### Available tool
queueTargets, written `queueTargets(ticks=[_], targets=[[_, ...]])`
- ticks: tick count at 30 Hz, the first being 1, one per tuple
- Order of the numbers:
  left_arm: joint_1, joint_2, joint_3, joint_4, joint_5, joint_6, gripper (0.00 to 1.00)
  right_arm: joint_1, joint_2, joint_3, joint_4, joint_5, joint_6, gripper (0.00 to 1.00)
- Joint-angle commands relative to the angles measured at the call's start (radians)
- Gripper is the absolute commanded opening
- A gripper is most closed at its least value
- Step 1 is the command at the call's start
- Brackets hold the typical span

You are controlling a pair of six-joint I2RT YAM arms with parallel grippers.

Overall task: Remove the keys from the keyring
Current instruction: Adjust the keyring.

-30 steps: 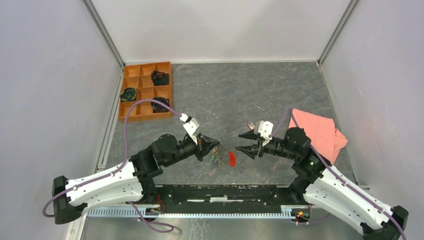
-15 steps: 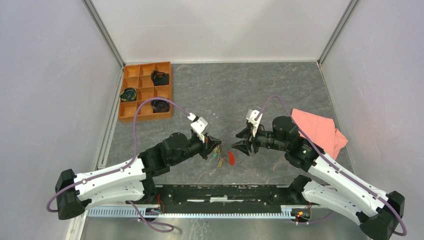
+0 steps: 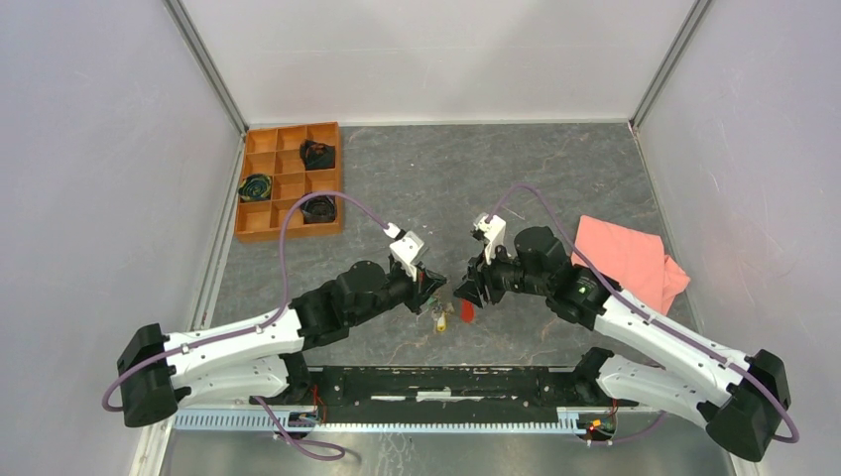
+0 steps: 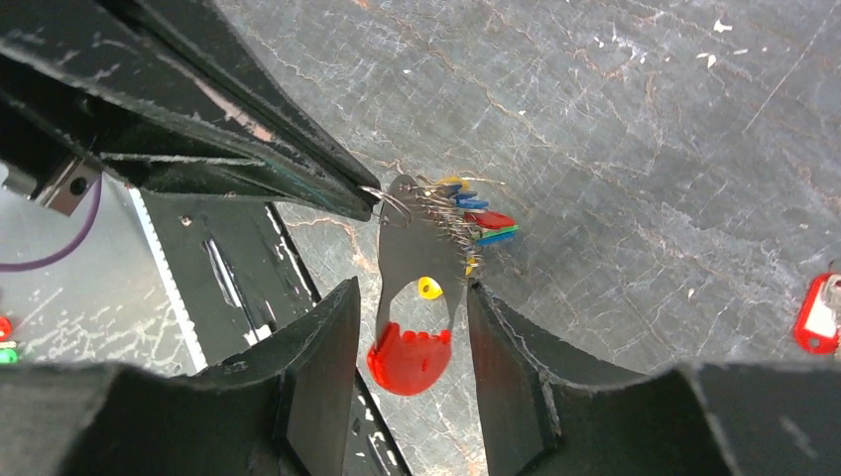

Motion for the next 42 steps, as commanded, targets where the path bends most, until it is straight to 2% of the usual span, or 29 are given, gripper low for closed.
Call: queueTargets(ticks=[1,8,10,13,17,18,19,24,26,29,37,42], targets=[[0.002,0.011,0.044,0.132,0.011,-0.061,0.02,0.005,0.020,0.027,0.058,0.039,0.107,0.48],[0.001,0.037,0.043,0.153,0.042,-0.071,0.02,0.014,0.074,0.017,0.087,0.060,0.142,0.42],[0.001,0.042,0.043,0.154,0.042,-0.073,0.02,0.016,0.089,0.017,0.088,0.062,0.148,0.37],[0.002,0.045,0.045,0.156,0.032,-0.077,0.02,0.018,0.098,0.008,0.097,0.077,0.171,0.24],[0.002,0.050,0.047,0.148,-0.012,-0.102,0.02,0.016,0.096,-0.007,0.107,0.122,0.221,0.01],[0.002,0.053,0.050,0.142,-0.026,-0.113,0.02,0.017,0.095,-0.011,0.117,0.131,0.237,0.00],[0.003,0.056,0.054,0.132,-0.036,-0.123,0.05,0.018,0.093,-0.013,0.124,0.142,0.259,0.00],[0.011,0.069,0.103,0.060,-0.088,-0.166,0.52,0.017,0.099,-0.015,0.163,0.237,0.422,0.00],[0.018,0.060,0.120,0.032,-0.112,-0.180,0.62,0.017,0.098,-0.029,0.206,0.269,0.506,0.00],[0.053,0.041,0.147,-0.020,-0.131,-0.217,0.69,0.015,0.074,-0.098,0.348,0.330,0.674,0.00],[0.179,-0.025,0.197,-0.128,-0.156,-0.374,0.75,0.017,0.031,-0.173,0.557,0.640,1.013,0.00],[0.203,-0.045,0.194,-0.145,-0.182,-0.474,0.77,0.017,0.065,-0.275,0.878,0.757,1.163,0.00]])
